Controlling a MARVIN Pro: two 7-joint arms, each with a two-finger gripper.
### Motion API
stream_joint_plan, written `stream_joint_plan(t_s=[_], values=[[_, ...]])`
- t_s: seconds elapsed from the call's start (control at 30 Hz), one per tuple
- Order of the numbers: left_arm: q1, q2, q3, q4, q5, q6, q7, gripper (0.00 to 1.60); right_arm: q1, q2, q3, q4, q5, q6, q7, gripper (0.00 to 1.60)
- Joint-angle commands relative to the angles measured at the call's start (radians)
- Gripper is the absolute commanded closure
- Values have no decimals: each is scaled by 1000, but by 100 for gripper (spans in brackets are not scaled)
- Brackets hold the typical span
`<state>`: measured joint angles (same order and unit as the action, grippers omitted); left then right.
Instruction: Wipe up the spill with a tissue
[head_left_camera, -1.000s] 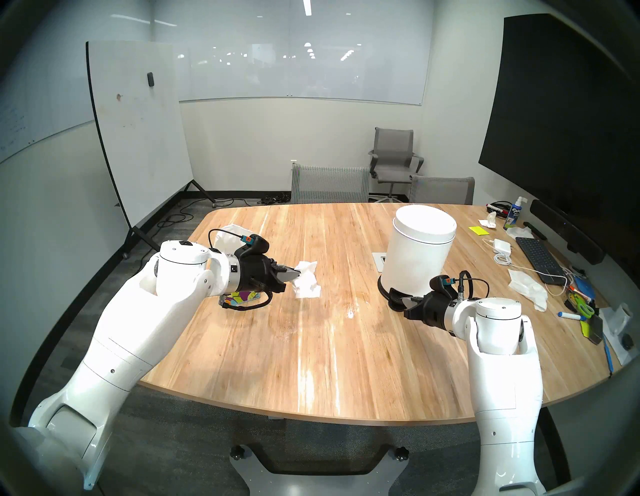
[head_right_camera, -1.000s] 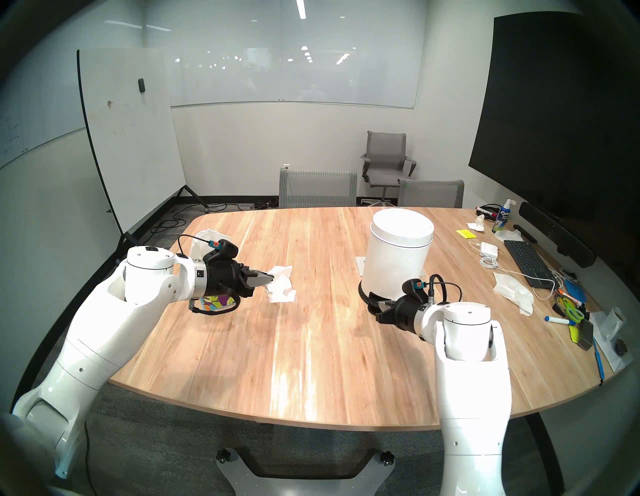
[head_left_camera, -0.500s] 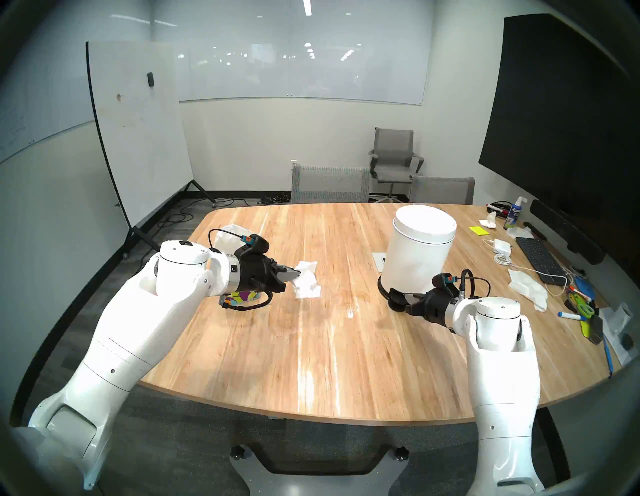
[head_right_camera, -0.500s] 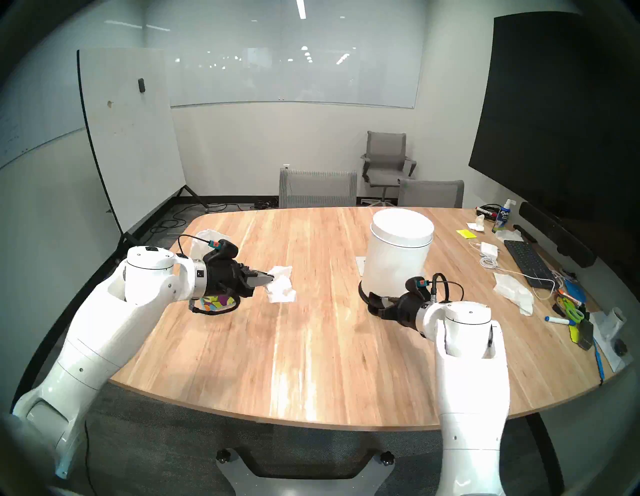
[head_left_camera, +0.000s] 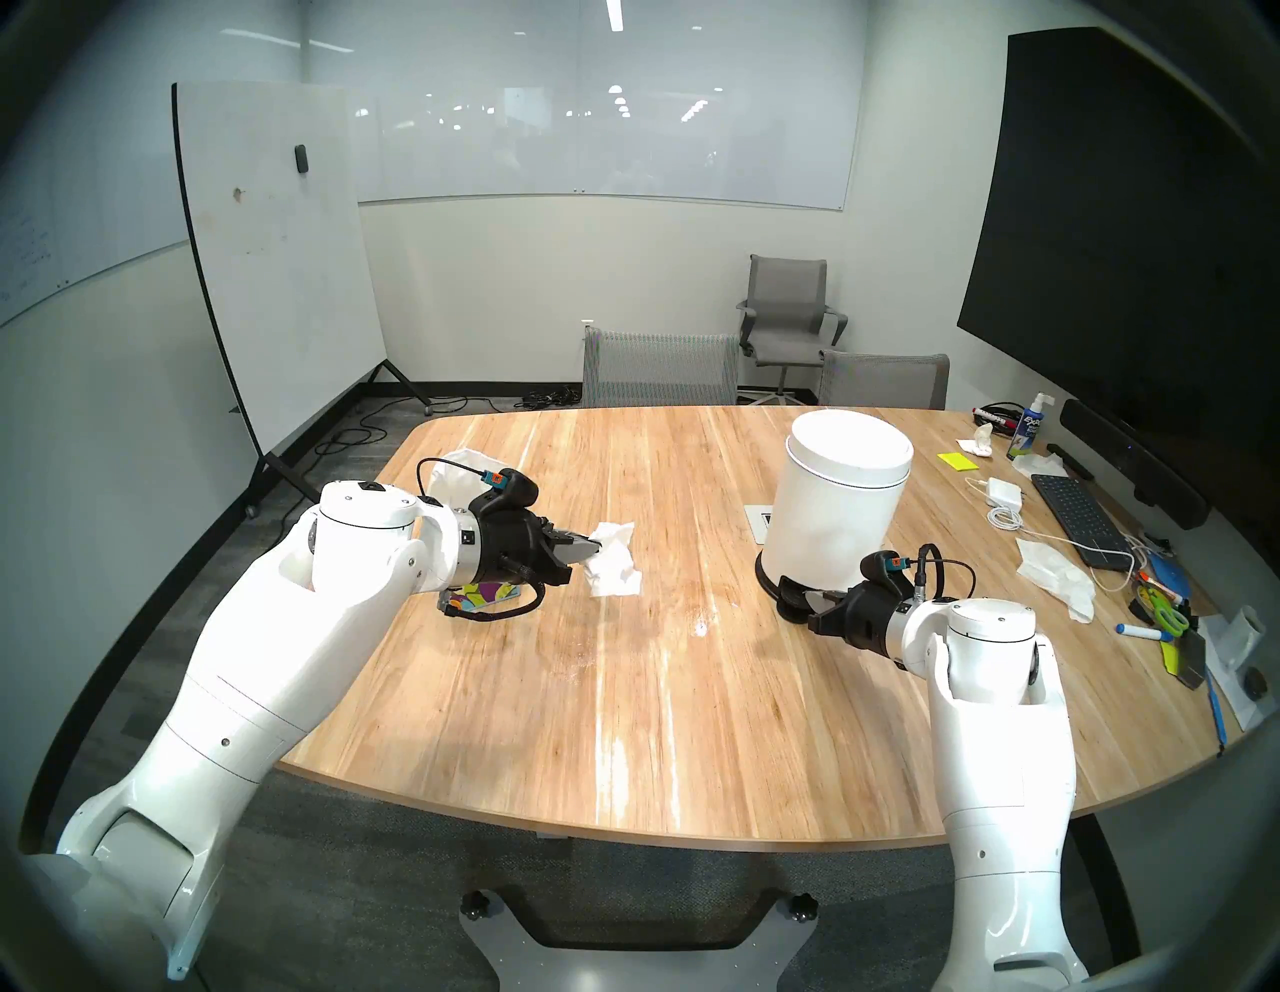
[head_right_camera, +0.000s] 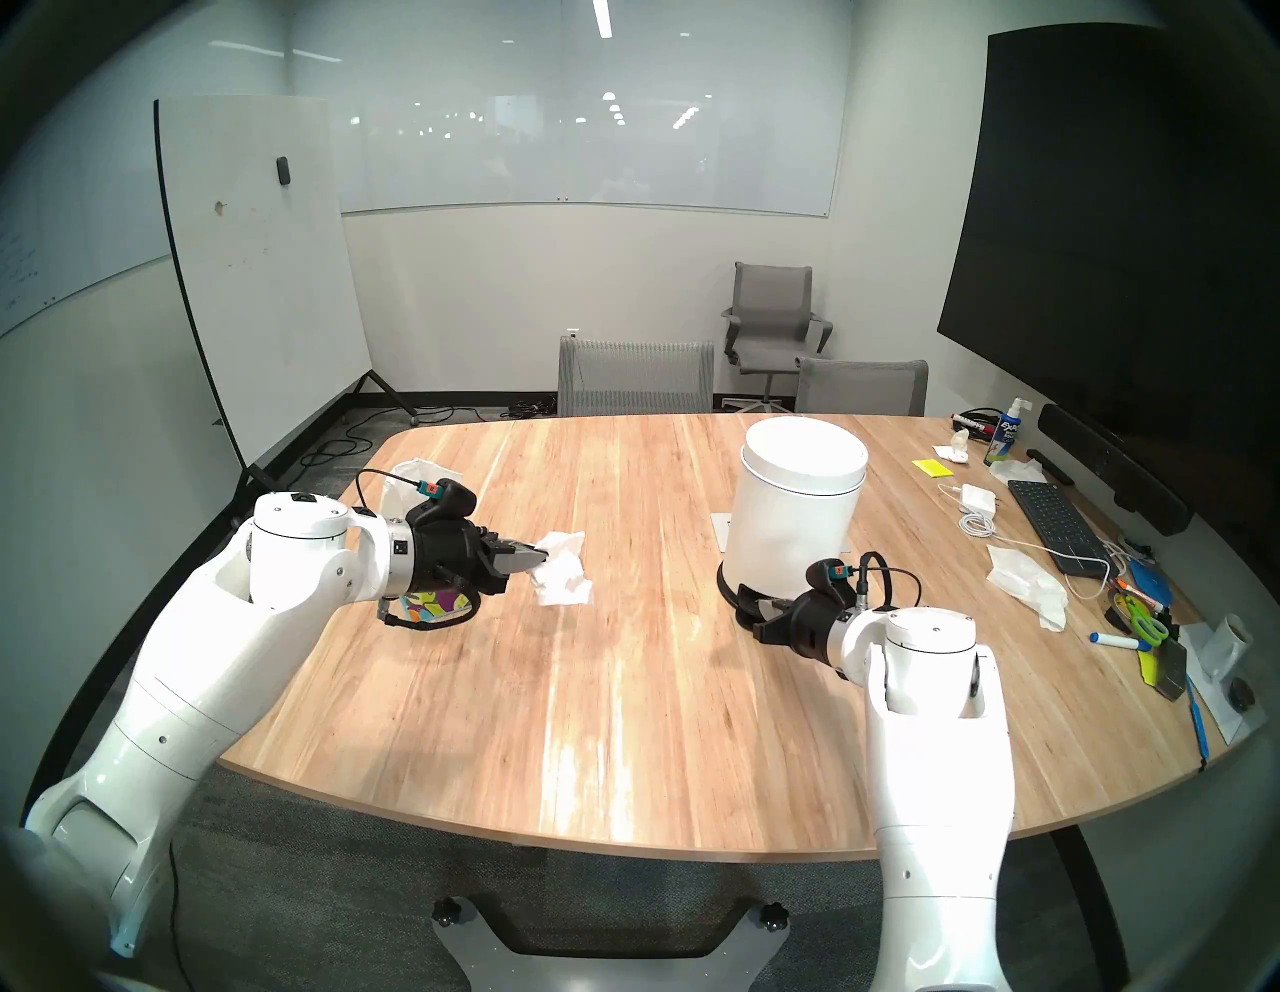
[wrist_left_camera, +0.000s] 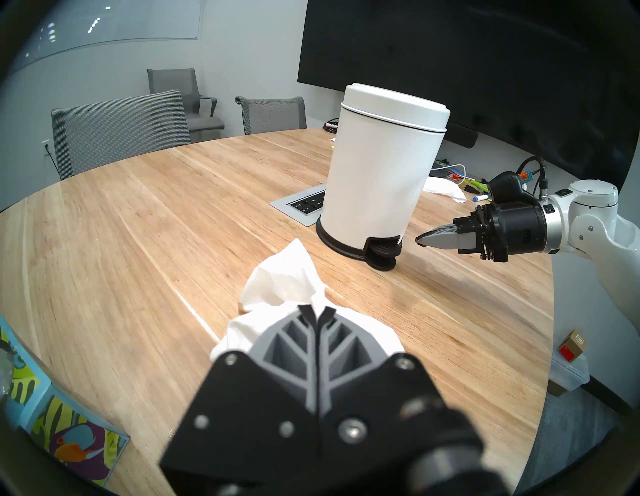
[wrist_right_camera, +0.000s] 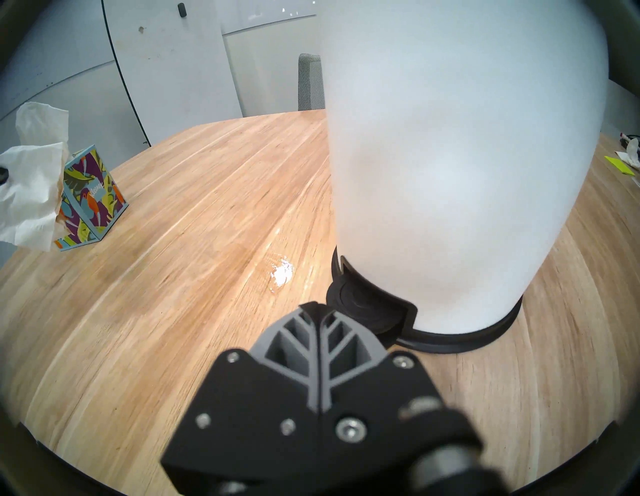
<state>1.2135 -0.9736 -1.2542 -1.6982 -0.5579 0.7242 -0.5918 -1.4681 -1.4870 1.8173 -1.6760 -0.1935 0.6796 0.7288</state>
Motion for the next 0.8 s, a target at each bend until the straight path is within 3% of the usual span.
stream_joint_plan(t_s=[0.0,0.77], values=[[-10,0,-11,-22,-2,-4,2,160,33,0,-6,11,-4,-13,-11,160],[-11,0,-11,-21,-2,-4,2,160,69,-3,-14,64,3,-27,-41,160]])
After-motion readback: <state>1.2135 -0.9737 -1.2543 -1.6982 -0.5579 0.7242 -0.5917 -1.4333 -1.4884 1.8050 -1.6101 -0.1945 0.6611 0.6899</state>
